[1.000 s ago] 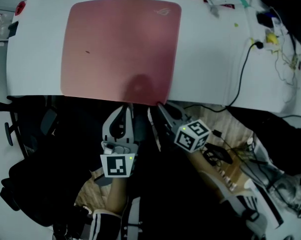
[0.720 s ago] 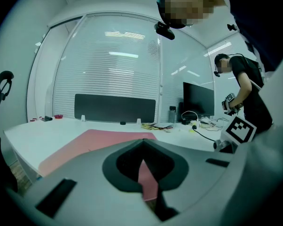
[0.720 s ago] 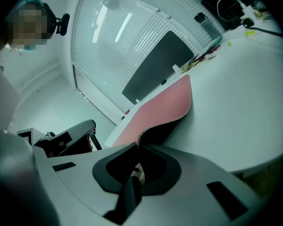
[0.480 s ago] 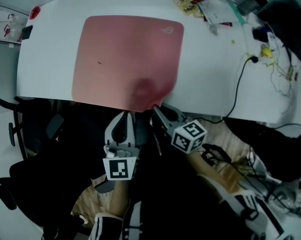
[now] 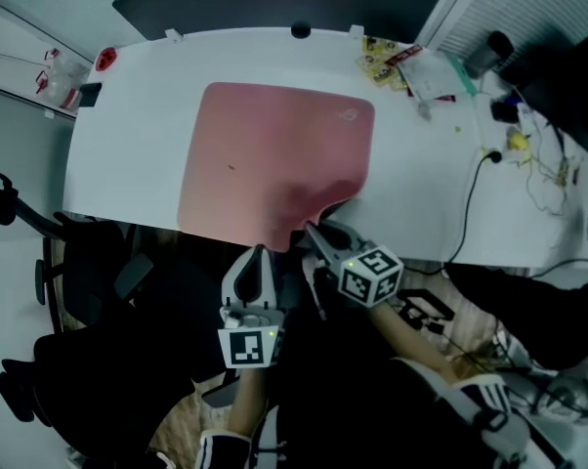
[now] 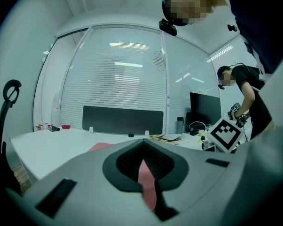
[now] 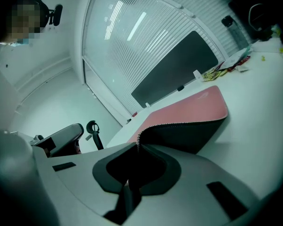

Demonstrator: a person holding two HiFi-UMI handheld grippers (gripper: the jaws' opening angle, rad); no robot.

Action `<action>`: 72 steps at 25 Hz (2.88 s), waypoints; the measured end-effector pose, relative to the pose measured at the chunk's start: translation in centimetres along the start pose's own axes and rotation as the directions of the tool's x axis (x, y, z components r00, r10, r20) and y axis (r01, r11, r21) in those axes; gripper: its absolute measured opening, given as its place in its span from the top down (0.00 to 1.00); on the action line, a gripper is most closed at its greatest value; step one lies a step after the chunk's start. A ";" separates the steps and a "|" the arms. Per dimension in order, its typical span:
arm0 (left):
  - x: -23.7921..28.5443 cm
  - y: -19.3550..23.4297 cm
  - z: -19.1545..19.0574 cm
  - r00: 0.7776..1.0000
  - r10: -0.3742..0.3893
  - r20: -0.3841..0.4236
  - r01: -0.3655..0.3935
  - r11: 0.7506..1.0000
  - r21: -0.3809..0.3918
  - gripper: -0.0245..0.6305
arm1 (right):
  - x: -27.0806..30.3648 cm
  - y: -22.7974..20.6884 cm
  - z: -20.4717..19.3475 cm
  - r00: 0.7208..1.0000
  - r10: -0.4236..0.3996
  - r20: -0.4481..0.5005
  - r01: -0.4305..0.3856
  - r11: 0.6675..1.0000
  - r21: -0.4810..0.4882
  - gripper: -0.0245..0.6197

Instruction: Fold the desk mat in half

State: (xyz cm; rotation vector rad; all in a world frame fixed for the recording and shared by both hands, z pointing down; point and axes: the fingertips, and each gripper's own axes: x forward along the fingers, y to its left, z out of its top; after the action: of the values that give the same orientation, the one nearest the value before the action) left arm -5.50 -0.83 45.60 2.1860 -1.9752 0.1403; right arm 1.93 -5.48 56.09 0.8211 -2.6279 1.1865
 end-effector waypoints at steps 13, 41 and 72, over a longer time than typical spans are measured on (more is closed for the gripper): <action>2.9 5.7 2.0 0.999 -0.045 -0.014 0.045 0.999 -0.012 0.96 | 6.9 1.7 4.2 0.999 -0.033 -0.009 0.033 0.999 0.019 0.94; 11.2 20.5 4.9 0.998 -0.068 -0.004 0.067 0.997 -0.046 0.96 | 20.8 2.0 11.7 0.992 -0.129 0.012 0.129 0.992 -0.013 0.94; 17.2 25.7 5.3 0.996 -0.071 -0.058 0.068 0.996 -0.050 0.96 | 33.6 -0.8 16.9 0.993 -0.114 0.017 0.113 0.993 0.033 0.94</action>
State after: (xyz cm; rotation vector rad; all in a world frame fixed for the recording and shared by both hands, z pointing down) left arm -29.52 -21.02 45.87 2.1910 -1.8497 0.1451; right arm -24.37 -32.41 56.61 0.9781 -2.5447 1.1989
